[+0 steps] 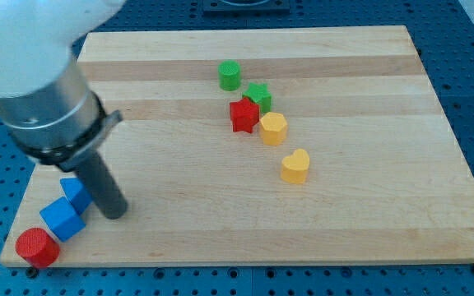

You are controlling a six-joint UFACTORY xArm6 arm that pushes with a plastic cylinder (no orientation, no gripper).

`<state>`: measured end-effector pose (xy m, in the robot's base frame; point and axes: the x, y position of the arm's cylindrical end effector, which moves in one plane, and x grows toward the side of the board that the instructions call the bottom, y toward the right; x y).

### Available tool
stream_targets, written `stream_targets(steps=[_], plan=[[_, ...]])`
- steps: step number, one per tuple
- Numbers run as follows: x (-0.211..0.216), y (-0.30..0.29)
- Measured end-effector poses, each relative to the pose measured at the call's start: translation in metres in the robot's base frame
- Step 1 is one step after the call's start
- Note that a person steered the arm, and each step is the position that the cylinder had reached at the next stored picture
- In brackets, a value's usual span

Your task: Push the blue triangle into the cube

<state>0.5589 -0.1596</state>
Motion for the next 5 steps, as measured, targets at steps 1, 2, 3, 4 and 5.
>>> stream_targets(steps=[1,2,3,4,5], plan=[[-0.031,0.015],[-0.077,0.005],[-0.074,-0.016],[-0.057,-0.038],[-0.047,-0.049]])
